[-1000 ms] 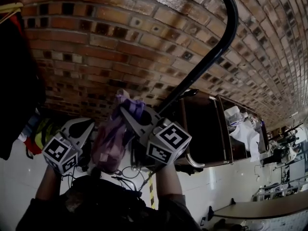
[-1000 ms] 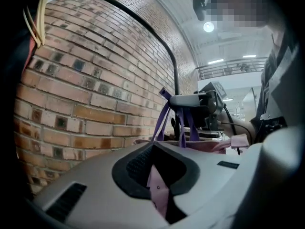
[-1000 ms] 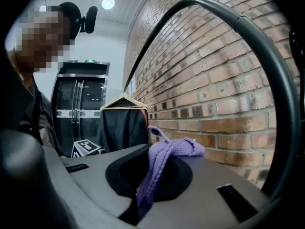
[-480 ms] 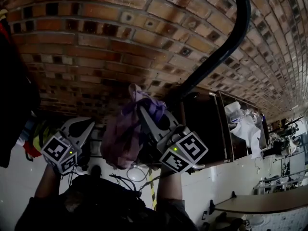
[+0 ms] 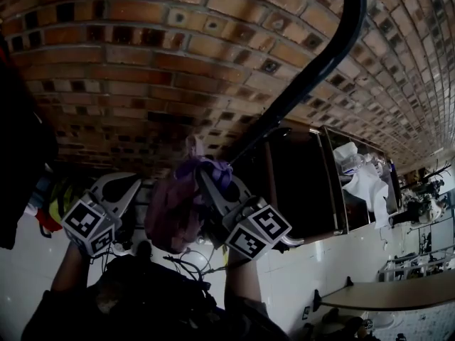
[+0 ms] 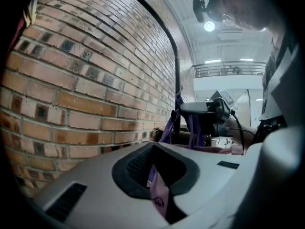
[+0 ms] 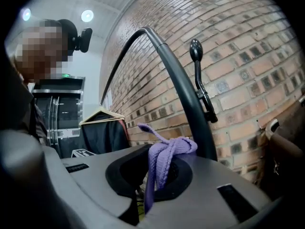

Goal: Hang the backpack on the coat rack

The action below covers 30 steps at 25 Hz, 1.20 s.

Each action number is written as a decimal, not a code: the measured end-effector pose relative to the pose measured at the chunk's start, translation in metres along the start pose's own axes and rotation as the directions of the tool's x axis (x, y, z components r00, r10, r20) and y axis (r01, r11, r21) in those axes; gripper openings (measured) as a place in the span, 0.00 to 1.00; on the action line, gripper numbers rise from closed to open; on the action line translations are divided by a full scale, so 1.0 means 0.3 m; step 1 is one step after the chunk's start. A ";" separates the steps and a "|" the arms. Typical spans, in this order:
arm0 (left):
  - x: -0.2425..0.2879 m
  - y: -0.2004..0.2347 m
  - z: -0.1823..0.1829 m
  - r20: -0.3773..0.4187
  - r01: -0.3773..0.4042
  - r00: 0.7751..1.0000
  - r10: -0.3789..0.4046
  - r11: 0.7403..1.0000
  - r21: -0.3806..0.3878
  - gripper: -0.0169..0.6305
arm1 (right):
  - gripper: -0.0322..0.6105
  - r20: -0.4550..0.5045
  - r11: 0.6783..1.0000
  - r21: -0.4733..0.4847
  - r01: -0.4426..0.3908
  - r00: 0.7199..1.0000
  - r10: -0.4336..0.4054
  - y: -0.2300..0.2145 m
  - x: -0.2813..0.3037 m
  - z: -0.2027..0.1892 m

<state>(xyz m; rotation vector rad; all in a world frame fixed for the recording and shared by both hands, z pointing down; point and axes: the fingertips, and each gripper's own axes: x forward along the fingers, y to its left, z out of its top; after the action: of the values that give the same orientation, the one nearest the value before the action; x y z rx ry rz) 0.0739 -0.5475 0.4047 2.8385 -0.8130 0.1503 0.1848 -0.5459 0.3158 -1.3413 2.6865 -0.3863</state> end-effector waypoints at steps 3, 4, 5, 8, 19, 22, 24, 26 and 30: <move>-0.001 -0.013 -0.010 -0.011 0.006 1.000 -0.006 1.000 0.005 0.09 | 0.08 0.002 1.000 0.001 0.019 1.000 -0.019 -0.011 -0.020 -0.032; -0.004 -0.018 -0.012 -0.004 0.006 1.000 -0.006 1.000 0.006 0.09 | 0.08 0.008 1.000 -0.004 0.025 1.000 -0.025 -0.013 -0.028 -0.038; -0.007 -0.023 -0.014 0.004 0.004 1.000 -0.004 1.000 0.006 0.09 | 0.08 0.014 0.999 -0.010 0.033 0.999 -0.033 -0.016 -0.035 -0.046; -0.025 -0.049 -0.028 -0.008 0.002 1.000 -0.002 1.000 0.007 0.09 | 0.08 0.011 0.998 -0.025 0.064 0.998 -0.064 -0.031 -0.055 -0.091; -0.132 -0.137 -0.099 -0.027 -0.039 0.999 0.039 0.999 -0.001 0.09 | 0.09 0.055 0.992 -0.017 0.126 0.991 -0.125 -0.056 -0.083 -0.197; -0.157 -0.151 -0.113 -0.031 -0.052 0.998 0.053 0.999 0.005 0.09 | 0.13 0.038 0.985 -0.035 0.168 0.985 -0.167 -0.059 -0.076 -0.217; -0.177 -0.165 -0.116 -0.022 -0.059 0.998 0.059 0.998 0.008 0.09 | 0.16 0.019 0.983 -0.053 0.177 0.984 -0.176 -0.051 -0.077 -0.238; -0.199 -0.185 -0.116 -0.015 -0.064 0.998 0.064 0.998 0.010 0.09 | 0.22 0.022 0.978 -0.063 0.198 0.980 -0.197 -0.045 -0.095 -0.252; -0.242 -0.246 -0.122 -0.002 -0.070 0.998 0.070 0.997 0.023 0.09 | 0.30 0.055 0.961 -0.099 0.257 0.966 -0.252 -0.032 -0.183 -0.272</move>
<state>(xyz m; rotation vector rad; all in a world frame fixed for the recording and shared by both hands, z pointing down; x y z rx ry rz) 0.0501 -0.4412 0.4188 2.8321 -0.9159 0.1751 0.2078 -0.4933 0.3961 -1.7127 2.5374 -0.2386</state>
